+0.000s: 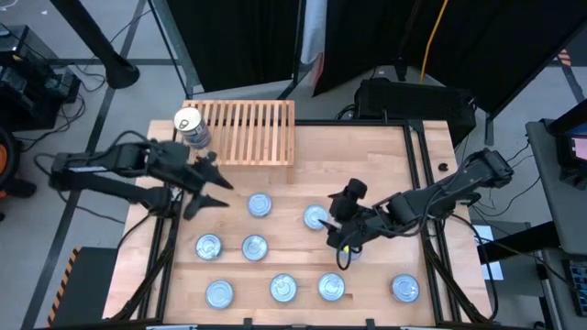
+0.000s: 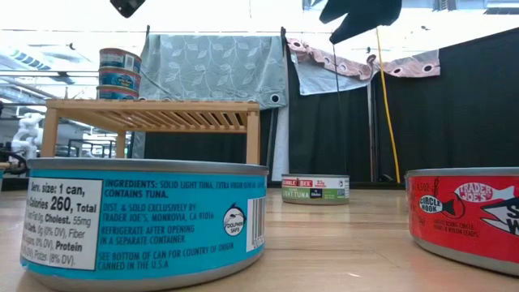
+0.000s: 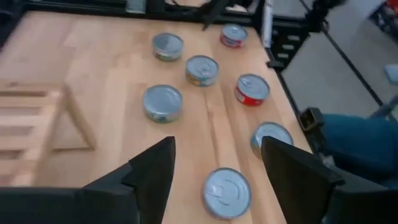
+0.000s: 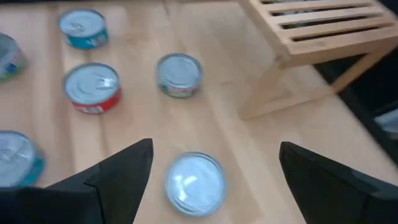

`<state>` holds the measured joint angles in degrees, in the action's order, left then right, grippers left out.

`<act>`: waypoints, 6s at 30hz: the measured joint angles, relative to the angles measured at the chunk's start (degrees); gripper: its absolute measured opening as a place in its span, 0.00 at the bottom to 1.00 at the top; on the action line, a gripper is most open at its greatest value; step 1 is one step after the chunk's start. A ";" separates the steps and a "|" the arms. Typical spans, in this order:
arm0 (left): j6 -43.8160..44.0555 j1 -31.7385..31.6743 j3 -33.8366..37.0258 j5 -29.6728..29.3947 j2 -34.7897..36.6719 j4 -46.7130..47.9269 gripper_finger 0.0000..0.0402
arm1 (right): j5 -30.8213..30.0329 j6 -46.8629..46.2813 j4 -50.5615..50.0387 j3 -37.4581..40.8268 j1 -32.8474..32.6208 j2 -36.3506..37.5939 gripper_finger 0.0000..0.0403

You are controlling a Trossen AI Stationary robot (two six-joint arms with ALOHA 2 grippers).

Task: Stack canned seafood by type on shelf
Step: Put the center green can on the shelf

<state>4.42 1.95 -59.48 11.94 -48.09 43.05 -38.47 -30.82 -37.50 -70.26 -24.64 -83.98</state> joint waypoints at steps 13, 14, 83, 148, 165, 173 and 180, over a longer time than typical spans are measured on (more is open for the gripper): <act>-2.05 22.85 1.79 -29.50 -12.99 -14.09 0.50 | 1.19 -3.76 9.11 7.78 0.30 0.00 0.85; -2.46 23.45 1.79 -30.93 -14.32 -14.67 0.50 | 1.03 -3.79 9.15 7.74 0.35 0.00 0.84; -21.29 14.15 1.75 -28.50 -46.37 -41.64 0.50 | 19.64 1.83 24.00 25.14 10.07 -4.00 0.00; -21.33 14.15 1.75 -28.41 -46.37 -40.83 0.50 | 24.97 -2.20 12.46 20.38 11.78 -6.93 0.00; -21.30 14.15 1.75 -28.41 -46.37 -41.05 0.50 | 24.38 -2.54 13.97 20.01 11.78 -9.79 0.00; -21.31 14.15 1.75 -28.41 -46.37 -41.07 0.50 | 26.58 -2.39 12.36 20.17 11.80 -10.33 0.00; -21.29 14.15 1.75 -28.38 -46.37 -41.26 0.50 | 27.29 -2.52 11.02 20.27 11.78 -11.81 0.00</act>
<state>-16.86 16.10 -57.74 -16.45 -94.45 1.79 -11.18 -33.34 -26.48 -49.99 -12.86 -95.79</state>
